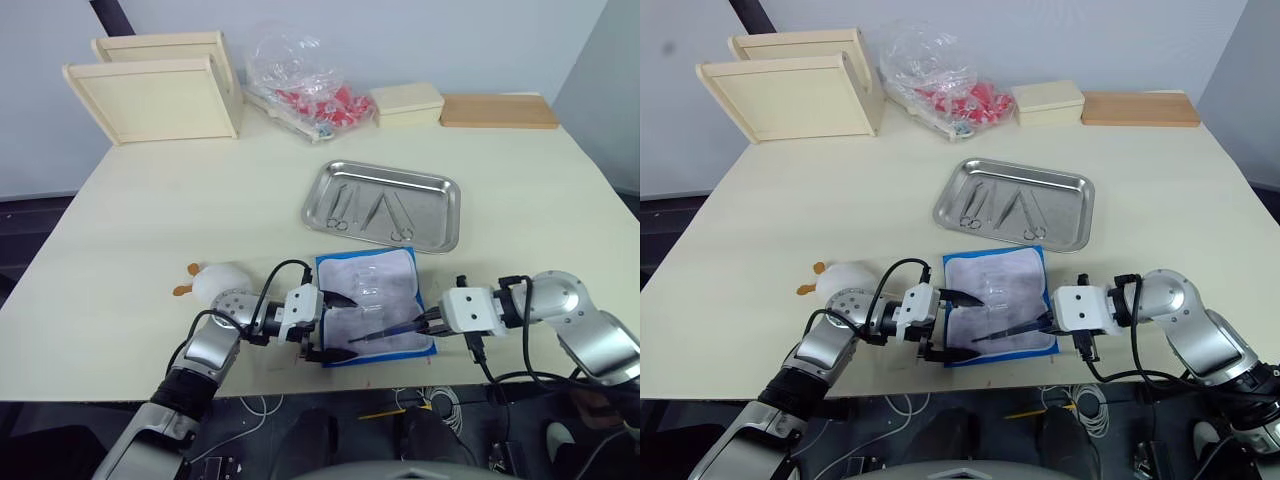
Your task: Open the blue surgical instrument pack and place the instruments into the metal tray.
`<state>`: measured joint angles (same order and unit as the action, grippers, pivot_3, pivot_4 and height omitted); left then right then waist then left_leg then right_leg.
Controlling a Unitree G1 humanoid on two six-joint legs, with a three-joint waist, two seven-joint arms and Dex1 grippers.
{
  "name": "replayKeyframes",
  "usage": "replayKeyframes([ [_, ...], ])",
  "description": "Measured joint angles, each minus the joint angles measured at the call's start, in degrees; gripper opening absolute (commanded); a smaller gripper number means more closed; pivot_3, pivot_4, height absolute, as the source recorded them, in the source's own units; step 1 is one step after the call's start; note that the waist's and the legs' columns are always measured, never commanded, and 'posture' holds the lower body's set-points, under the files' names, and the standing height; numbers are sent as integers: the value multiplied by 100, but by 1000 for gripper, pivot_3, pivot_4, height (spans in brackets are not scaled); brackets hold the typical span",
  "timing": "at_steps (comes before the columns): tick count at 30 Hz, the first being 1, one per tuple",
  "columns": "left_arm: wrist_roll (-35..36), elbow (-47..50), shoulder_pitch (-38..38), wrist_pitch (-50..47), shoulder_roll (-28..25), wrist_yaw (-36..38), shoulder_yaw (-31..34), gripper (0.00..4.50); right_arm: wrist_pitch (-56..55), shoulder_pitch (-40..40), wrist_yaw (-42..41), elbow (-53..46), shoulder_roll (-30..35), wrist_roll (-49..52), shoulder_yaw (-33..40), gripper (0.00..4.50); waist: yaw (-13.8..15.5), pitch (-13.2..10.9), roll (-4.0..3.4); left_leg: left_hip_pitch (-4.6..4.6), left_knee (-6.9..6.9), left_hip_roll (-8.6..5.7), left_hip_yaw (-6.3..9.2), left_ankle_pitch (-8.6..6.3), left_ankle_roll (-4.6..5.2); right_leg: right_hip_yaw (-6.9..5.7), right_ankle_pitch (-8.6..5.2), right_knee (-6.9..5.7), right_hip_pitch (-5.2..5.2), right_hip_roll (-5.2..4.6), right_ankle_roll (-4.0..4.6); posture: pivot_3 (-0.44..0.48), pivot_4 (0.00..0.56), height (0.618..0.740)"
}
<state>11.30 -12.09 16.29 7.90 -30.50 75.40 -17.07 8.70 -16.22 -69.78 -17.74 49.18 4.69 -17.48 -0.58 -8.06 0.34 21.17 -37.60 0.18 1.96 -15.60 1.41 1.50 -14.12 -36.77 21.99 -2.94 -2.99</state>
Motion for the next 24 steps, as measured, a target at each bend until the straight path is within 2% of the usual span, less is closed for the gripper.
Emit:
replayKeyframes([
  [17, 0, -53, 38, 21, 23, 37, -6, 4500, -82, 178, -283, -165, 874, 242, 711, 11, 8, -3, 0, 1, 0, 1, -1, 0, 0, -2, -1, 2, 0, -4, 0, 0, 150, 740],
  [18, 0, -53, 38, 28, 38, 38, -9, 4500, -155, 205, -399, -155, 1104, 319, 884, 11, 12, -4, -1, 2, 0, 1, -1, 0, 0, -2, -1, 4, 0, -5, -1, 0, 150, 740],
  [24, 0, -65, 45, 34, 45, 41, -10, 4500, -263, 266, -467, -74, 1230, 509, 1339, 11, 18, -5, 0, 4, 0, 0, -1, 0, 0, -3, -6, 6, 0, -8, 8, 0, 150, 740],
])
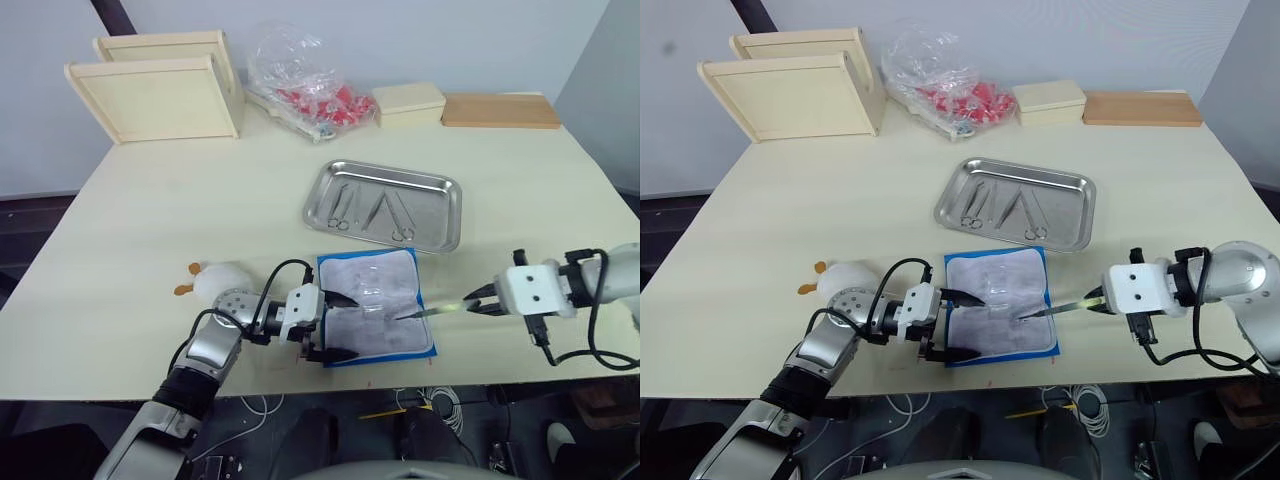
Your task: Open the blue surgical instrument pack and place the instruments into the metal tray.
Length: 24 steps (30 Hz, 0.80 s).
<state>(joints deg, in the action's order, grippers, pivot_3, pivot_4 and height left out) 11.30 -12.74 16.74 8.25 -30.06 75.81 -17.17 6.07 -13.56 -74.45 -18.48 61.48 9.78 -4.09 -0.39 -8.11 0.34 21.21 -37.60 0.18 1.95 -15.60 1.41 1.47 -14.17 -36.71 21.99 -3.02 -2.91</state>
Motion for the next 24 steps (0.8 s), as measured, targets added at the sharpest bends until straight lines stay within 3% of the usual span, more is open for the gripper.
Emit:
replayKeyframes([
  [4, 0, -9, 3, 9, 3, 4, 0, 4500, 149, 81, 64, 70, -34, 154, 88, 11, -1, 0, 1, 0, 0, 0, -2, 0, 0, 2, -6, 0, 0, -1, 11, 0, 150, 740],
  [14, -2, -18, 3, 55, 27, 0, -15, 4500, 1672, -360, 1154, 223, -990, 855, 412, 11, 10, -2, 3, 3, 3, 0, 1, 0, 0, 1, -6, 1, 0, -3, 12, 0, 150, 740],
  [24, -2, -17, 4, 61, 25, -4, -18, 4500, 3233, -1175, 2870, 612, -2086, 754, 395, 11, 5, -1, 1, 4, 5, -1, 1, 0, 0, 1, -6, 1, 3, -4, 13, 0, 150, 740],
])
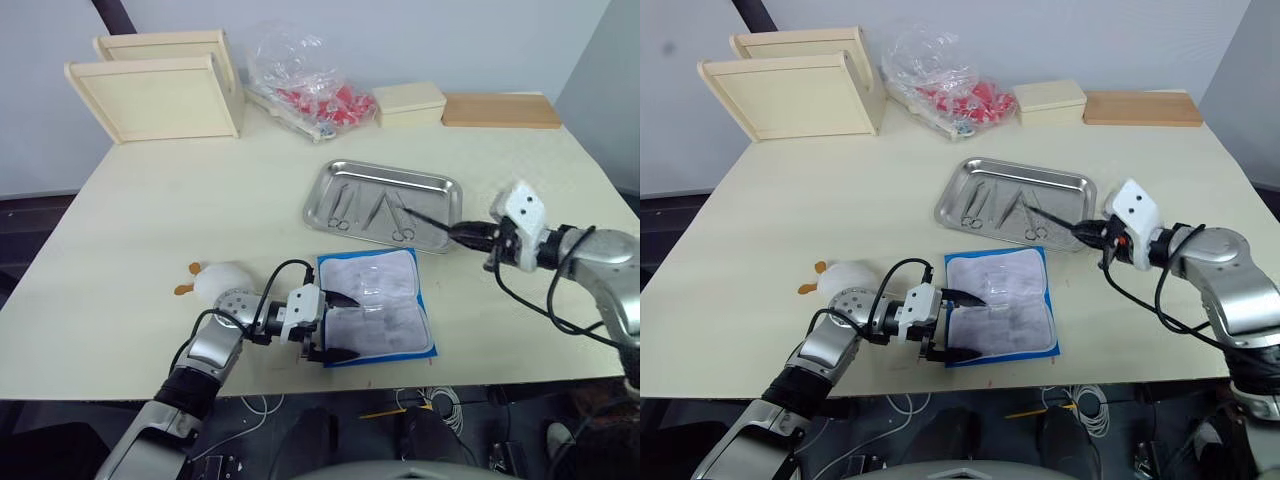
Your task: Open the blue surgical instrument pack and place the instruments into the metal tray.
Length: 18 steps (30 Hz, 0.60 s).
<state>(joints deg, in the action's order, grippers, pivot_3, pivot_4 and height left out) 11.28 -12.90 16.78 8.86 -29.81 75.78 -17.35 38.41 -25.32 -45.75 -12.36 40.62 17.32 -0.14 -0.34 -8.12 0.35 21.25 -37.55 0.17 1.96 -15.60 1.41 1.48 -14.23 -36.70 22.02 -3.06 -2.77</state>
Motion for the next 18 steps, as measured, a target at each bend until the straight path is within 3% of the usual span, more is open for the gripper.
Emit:
replayKeyframes([
  [12, -1, 55, -25, 9, -16, -17, 7, 4500, 1877, -953, 2058, 715, -1310, -444, -86, 11, -19, 4, -8, 28, 9, -4, 1, 0, 0, 0, 13, -3, 32, 0, -20, 0, 150, 740],
  [18, 2, 118, -78, 6, -24, -55, 9, 4500, 2202, -1418, 2761, 1400, -1847, -616, 44, 11, -28, 9, -16, 48, 9, -7, 3, 1, 1, -2, 14, -7, 52, 2, -20, 0, 150, 740],
])
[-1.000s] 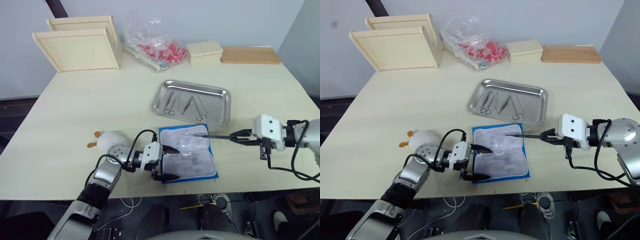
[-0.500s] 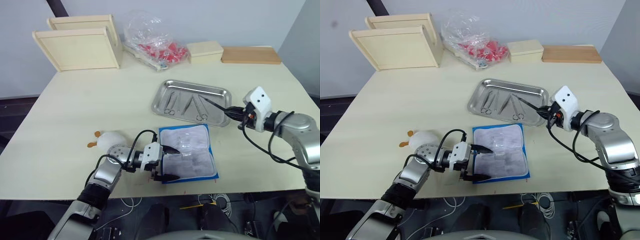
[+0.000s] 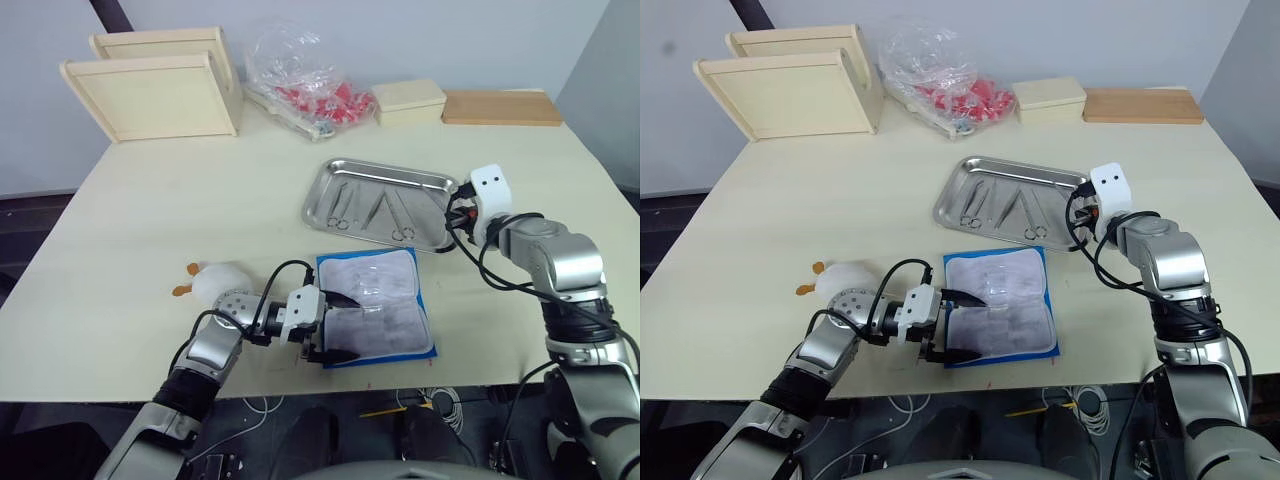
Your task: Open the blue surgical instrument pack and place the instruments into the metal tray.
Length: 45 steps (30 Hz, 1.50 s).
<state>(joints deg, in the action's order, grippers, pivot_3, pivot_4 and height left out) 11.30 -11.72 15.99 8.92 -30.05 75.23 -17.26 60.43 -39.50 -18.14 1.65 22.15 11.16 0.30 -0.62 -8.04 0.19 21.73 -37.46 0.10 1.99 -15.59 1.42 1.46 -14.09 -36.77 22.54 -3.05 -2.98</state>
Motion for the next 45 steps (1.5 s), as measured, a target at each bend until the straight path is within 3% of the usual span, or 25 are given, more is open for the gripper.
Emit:
replayKeyframes([
  [9, 0, 7, 10, -10, -4, -10, 2, 4500, 211, -195, 627, 425, -680, -50, 194, 11, -10, 1, -2, 0, 0, -1, 0, 0, 0, 0, 0, -2, 1, 2, -1, 0, 150, 740],
  [21, 0, 50, -23, -36, -8, -52, 8, 4500, 149, -197, 963, 781, -962, -114, 296, 11, -17, 2, -3, 0, 0, -1, 0, 0, 0, 0, 0, -3, 1, 2, -1, 0, 150, 740],
  [23, 0, 72, -41, -52, -8, -64, 18, 4500, 66, -197, 900, 827, -958, -140, 257, 986, -20, 1, -3, 0, 0, -1, 1, 0, 0, 0, 0, -3, 1, 3, -1, 0, 150, 740],
  [24, 0, 76, -42, -56, -8, -67, 19, 4500, 54, -197, 886, 831, -956, -144, 248, 1128, -20, 1, -3, 0, 0, -1, 0, 0, 0, 0, 0, -3, 1, 3, -1, 0, 150, 740],
  [27, 0, 100, -54, -76, -7, -91, 19, 4500, -78, -197, 742, 814, -888, -161, 129, 2740, -18, 1, -4, 0, 0, -1, 1, 0, 0, -1, 0, -3, 2, 3, -1, 0, 150, 740],
  [31, 3, 143, -112, -80, -6, -128, 27, 4500, -178, -193, 473, 573, -692, -152, -1, 4389, -16, 0, -4, 3, 0, -1, 1, 0, 0, -1, 0, -2, 3, 3, -1, 0, 150, 740],
  [37, 87, 323, -236, -176, 6, -189, 158, 4500, -484, -177, 109, 61, -327, -132, 1, 4454, -39, -1, -6, 4, 5, 2, 1, 0, 0, 0, 0, -2, 11, 7, -1, 0, 150, 740],
  [40, 270, 573, -335, -463, 37, -305, 224, 4500, -1193, 75, -267, -257, -199, -35, 13, 4454, -37, -12, -2, 21, 4, 3, 2, 0, 0, 0, 0, -2, 24, 8, -1, 0, 150, 740],
  [45, 1062, 1515, -431, -1268, 110, -763, 773, 4500, -2108, 616, -992, -913, 285, 227, 194, 4454, -22, -48, 24, 32, 4, 3, 9, 0, 0, -6, 1, 5, 27, 3, -2, 0, 150, 740],
])
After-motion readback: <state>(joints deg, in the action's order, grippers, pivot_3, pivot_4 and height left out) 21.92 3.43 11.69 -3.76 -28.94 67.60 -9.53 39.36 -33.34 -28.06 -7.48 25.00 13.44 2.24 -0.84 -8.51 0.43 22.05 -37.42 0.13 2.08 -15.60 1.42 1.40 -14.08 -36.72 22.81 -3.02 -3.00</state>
